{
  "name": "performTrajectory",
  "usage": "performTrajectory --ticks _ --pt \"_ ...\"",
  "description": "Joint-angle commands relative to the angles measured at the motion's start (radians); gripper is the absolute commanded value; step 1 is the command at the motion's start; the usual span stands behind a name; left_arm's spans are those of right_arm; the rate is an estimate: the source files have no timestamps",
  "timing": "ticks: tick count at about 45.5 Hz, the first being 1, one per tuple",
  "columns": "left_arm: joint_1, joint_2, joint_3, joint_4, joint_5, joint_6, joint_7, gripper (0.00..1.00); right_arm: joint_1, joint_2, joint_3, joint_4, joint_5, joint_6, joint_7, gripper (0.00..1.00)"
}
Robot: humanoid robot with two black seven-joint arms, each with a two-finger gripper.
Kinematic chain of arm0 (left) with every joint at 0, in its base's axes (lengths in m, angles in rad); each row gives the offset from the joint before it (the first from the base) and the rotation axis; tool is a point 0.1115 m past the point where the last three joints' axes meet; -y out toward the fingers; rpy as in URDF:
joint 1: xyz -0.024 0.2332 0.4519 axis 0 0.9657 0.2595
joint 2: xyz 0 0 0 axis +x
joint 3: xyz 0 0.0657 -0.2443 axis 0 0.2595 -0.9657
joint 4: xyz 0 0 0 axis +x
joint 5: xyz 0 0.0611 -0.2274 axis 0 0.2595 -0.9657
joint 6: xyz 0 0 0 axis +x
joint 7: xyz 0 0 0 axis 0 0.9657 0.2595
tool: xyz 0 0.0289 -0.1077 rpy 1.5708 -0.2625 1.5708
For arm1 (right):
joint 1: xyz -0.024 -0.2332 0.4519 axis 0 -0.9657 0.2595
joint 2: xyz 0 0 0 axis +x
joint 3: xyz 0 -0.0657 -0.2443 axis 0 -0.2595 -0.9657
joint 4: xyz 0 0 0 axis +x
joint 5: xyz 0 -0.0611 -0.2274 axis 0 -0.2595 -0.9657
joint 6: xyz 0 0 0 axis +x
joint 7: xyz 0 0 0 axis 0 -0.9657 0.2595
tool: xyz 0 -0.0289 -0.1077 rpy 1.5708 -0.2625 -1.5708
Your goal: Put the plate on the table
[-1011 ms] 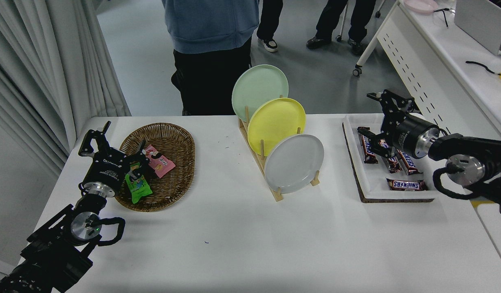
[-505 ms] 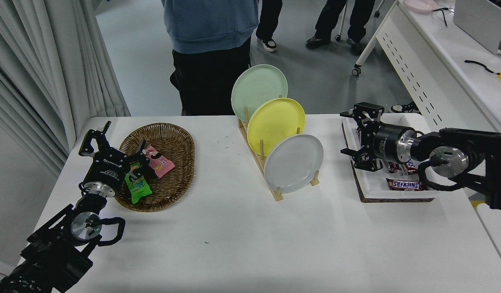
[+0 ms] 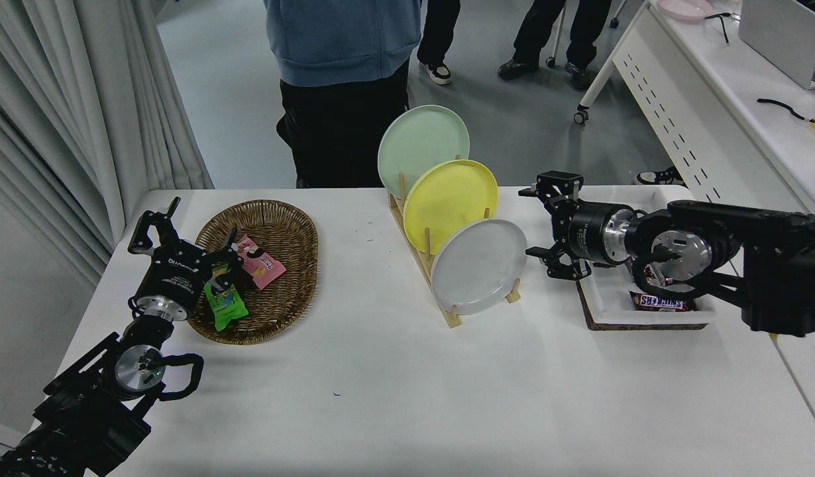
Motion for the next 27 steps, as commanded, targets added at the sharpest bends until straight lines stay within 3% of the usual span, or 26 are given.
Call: performTrajectory --ticks 1,27 --pt "0.000 0.000 0.001 0.000 0.000 0.000 0.000 1.00 0.001 0.047 0.018 0.000 -0.034 -0.044 -0.007 0.99" --pt "0.000 0.000 -0.001 -0.001 0.000 0.000 0.000 1.00 -0.011 0.142 0.042 -0.041 -0.034 -0.047 -0.006 0.99"
